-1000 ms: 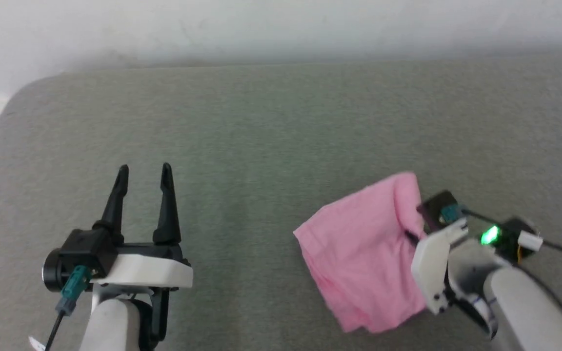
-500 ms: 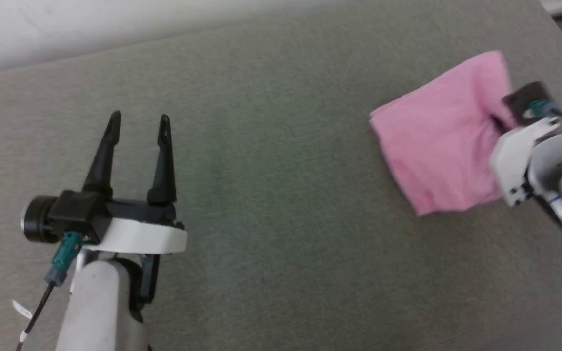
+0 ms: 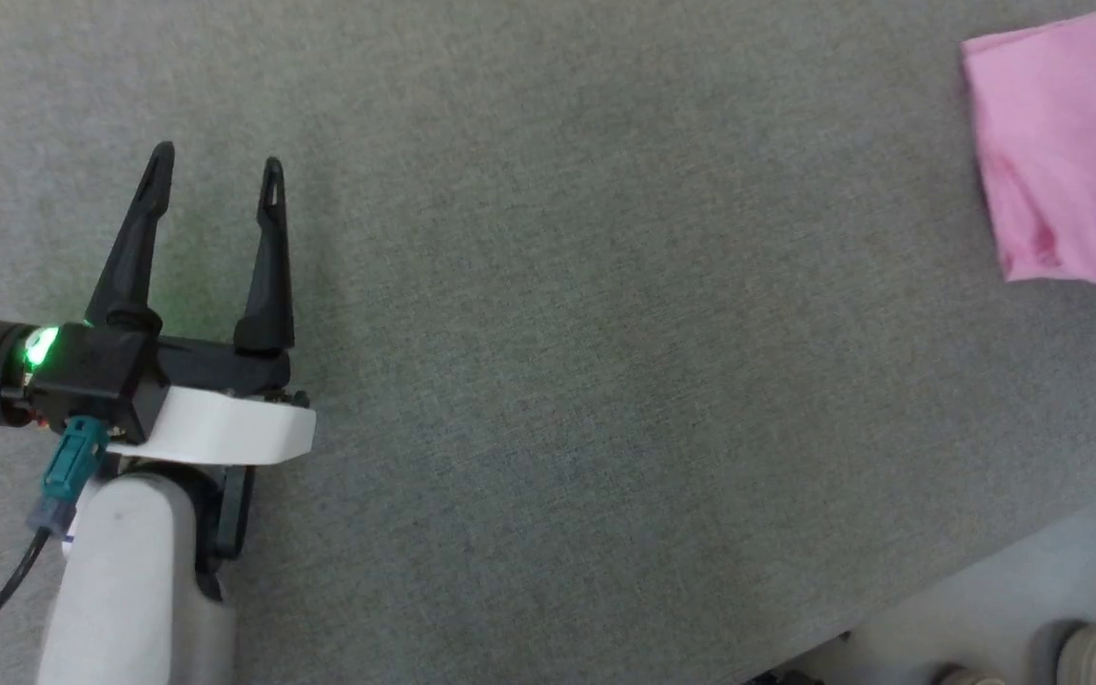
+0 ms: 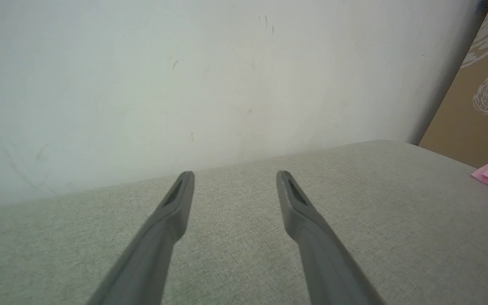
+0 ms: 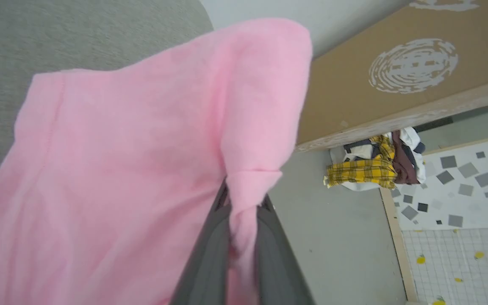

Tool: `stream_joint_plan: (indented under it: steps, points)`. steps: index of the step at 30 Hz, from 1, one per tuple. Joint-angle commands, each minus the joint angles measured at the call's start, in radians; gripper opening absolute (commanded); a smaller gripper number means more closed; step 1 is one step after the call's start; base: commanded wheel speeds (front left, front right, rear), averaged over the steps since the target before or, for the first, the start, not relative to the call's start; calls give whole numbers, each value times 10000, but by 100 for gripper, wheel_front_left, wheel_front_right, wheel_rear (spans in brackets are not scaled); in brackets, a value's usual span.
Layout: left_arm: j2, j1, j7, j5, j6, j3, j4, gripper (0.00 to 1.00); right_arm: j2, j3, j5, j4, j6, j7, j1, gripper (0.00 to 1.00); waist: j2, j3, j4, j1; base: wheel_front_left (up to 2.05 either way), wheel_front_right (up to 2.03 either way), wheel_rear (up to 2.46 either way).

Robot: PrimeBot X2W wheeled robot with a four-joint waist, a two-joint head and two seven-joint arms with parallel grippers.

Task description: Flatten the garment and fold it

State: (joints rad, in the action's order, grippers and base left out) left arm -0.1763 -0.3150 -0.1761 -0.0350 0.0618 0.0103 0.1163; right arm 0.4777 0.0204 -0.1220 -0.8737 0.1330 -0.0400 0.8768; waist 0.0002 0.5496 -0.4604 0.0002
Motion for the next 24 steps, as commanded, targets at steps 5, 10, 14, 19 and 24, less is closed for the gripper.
stream_joint_plan:
  steps: [5,10,14,19,24]
  points:
    - [-94,-81,39,42,-53,-14,185,100,-208,1261,-1084,-463,-23,515,230,0,-2,510,233,-2,0,0,0]
    - [29,-31,-109,-65,-89,108,25,100,-163,2012,-1949,-551,-23,990,306,0,-2,163,674,-2,0,0,0]
    - [144,19,-241,-141,-115,229,-122,100,20,2575,-2352,-687,-23,1014,323,0,-2,-56,1029,-2,0,0,0]
    - [286,160,-427,-268,-192,287,-342,100,107,3305,-2530,-777,-23,1222,257,100,-2,-363,1369,-2,0,0,0]
    - [595,361,-707,-539,-266,387,-858,100,209,3373,-2261,-774,-23,2353,85,100,-2,-1252,1862,-2,0,0,0]
